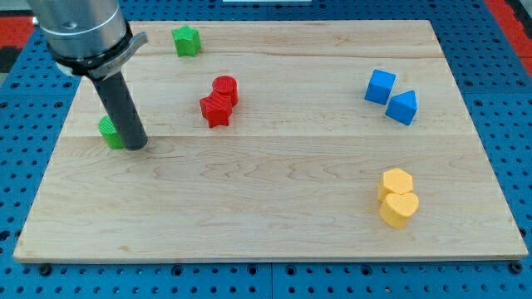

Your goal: Move the green star to the left side

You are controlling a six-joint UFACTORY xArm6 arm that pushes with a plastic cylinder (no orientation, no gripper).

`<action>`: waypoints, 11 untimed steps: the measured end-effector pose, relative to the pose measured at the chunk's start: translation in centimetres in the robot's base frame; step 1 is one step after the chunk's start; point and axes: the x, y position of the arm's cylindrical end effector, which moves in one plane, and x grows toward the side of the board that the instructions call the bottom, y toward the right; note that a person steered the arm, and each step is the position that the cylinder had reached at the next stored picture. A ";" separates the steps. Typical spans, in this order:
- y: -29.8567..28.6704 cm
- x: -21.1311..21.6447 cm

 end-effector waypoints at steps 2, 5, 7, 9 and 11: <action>-1.6 -2.3; 2.8 -12.1; 10.5 -20.0; 7.4 -24.1; 3.6 -26.7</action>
